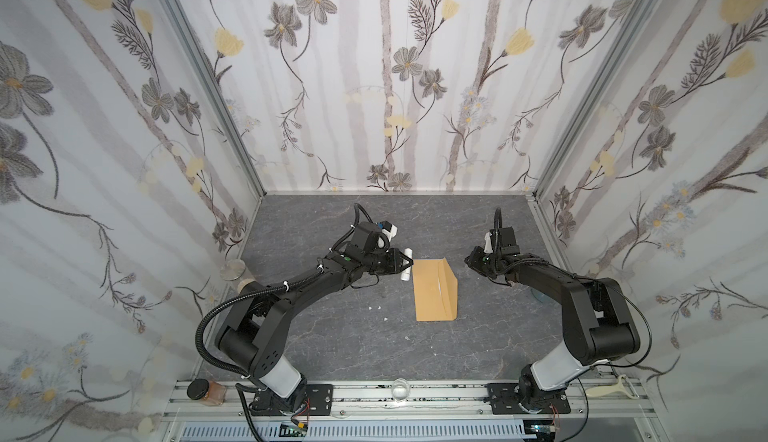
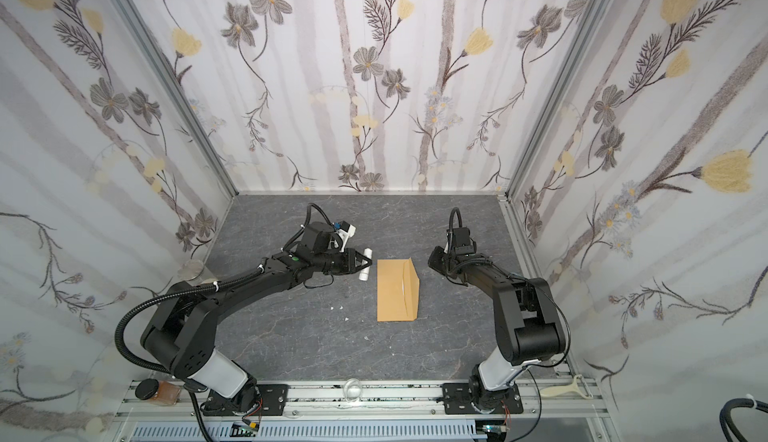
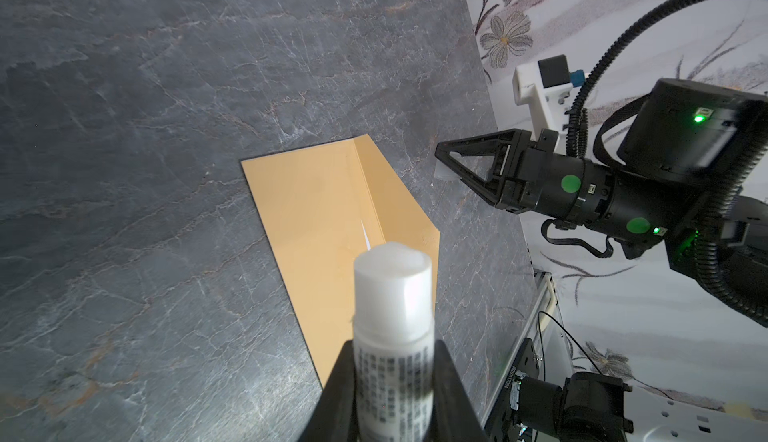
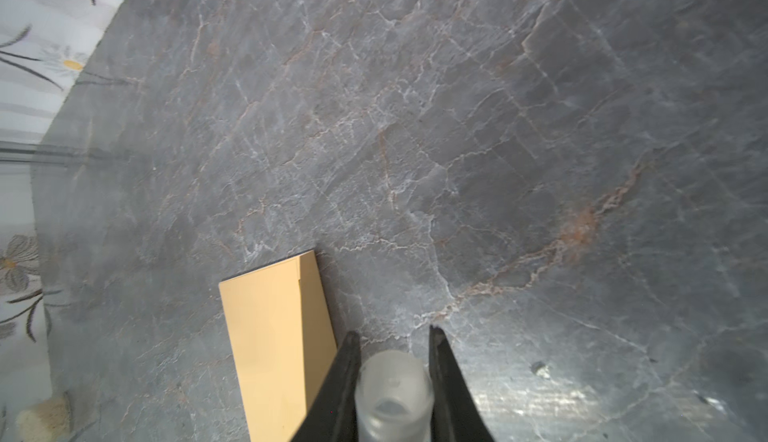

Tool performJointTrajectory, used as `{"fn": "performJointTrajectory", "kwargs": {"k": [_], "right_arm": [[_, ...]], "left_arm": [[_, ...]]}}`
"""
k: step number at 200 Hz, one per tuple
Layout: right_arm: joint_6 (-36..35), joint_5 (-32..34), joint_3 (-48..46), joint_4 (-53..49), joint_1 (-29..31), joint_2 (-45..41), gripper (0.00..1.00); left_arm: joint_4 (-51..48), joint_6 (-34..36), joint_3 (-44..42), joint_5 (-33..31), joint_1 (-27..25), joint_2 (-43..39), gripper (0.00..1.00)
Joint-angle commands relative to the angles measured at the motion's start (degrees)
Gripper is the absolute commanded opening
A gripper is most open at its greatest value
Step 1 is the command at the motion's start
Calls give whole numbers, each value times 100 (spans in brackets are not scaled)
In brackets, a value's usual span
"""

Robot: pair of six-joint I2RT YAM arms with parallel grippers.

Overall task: Place the letter into the envelope and seal it
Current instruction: 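Pull the cap off with the right gripper while the left gripper holds the stick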

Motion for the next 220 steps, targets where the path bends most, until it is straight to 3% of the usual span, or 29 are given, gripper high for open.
{"fn": "performJointTrajectory", "kwargs": {"k": [1, 165, 220], "right_arm": [[-94, 393, 307, -564, -33, 227, 11], [-234, 1159, 1687, -1984, 78, 1449, 23], [-237, 1277, 2033, -2232, 175, 1672, 35]], "left_arm": [[149, 103, 62, 119, 135, -8, 0], [364, 168, -121, 346, 726, -36, 0], [437, 168, -168, 437, 878, -49, 0]]}}
